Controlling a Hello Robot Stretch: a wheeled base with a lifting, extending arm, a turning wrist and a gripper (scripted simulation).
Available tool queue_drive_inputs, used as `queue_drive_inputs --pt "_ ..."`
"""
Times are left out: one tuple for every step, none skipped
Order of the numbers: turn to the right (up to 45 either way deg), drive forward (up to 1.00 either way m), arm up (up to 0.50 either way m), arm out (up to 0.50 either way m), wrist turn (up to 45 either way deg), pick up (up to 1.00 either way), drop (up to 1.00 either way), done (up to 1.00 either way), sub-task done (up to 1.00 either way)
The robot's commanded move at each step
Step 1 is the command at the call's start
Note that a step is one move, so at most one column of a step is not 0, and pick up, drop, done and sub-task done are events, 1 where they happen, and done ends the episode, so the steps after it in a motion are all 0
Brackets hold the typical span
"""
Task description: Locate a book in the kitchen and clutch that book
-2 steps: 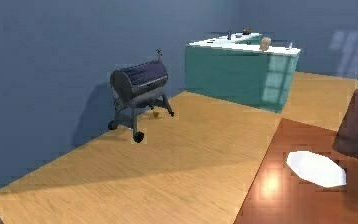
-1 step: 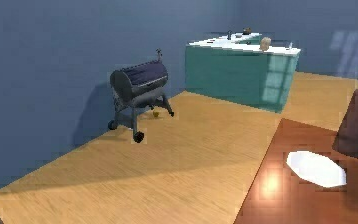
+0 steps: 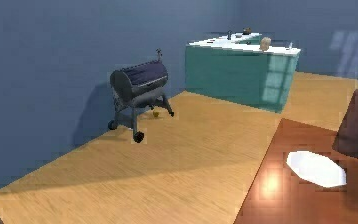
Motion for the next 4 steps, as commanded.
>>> queue_drive_inputs --pt "0.0 0.0 0.0 0.0 9.0 0.0 0.0 0.0 0.0" --pt "0.0 0.0 -0.3 0.0 0.0 0.0 0.0 0.0 0.0" --pt "0.0 0.0 0.0 0.0 0.0 1.0 0.0 0.0 0.0" --pt "0.0 0.0 0.1 0.0 0.0 0.0 0.0 0.0 0.0"
